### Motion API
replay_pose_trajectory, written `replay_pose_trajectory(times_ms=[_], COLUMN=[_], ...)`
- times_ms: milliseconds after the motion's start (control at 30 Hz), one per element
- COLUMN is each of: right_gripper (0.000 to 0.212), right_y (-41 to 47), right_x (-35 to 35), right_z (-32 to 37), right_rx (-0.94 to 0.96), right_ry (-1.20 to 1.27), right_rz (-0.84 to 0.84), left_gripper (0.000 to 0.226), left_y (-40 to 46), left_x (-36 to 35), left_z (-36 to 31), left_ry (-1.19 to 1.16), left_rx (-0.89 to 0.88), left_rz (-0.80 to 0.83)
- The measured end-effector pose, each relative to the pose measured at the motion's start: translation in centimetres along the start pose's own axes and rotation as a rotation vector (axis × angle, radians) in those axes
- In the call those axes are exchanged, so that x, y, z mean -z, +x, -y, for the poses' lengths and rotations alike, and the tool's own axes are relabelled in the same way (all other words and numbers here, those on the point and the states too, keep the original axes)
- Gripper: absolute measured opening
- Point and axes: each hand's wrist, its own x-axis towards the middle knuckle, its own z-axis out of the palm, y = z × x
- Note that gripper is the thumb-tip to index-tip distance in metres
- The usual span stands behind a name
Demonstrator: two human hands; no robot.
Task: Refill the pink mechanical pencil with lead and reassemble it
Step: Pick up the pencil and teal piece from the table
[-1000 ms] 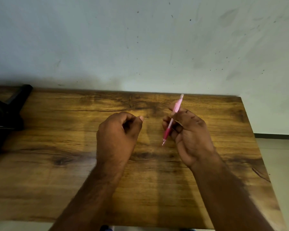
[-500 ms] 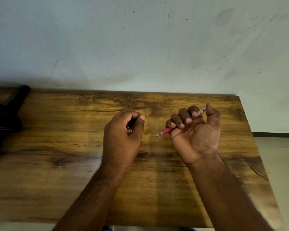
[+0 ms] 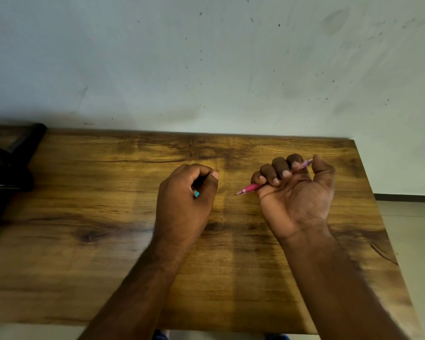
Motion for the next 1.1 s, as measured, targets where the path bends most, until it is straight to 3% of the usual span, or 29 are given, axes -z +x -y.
replay_pose_trajectory(times_ms=[433,1100], right_gripper=[0.046,0.044], right_y=[-0.3,-0.2], right_x=[0.1,0.3], right_z=[-0.9,-1.4], right_rx=[-0.081,-0.077], right_ry=[0.004,0.03], right_rz=[0.07,0.016], left_gripper=[0.009,0.009], left_y=[0.0,0.0], left_x=[0.1,0.1], left_z=[-0.2,0.0], left_ry=[0.035,0.034], left_rx=[-0.021,-0.015], left_rz=[0.024,0.019])
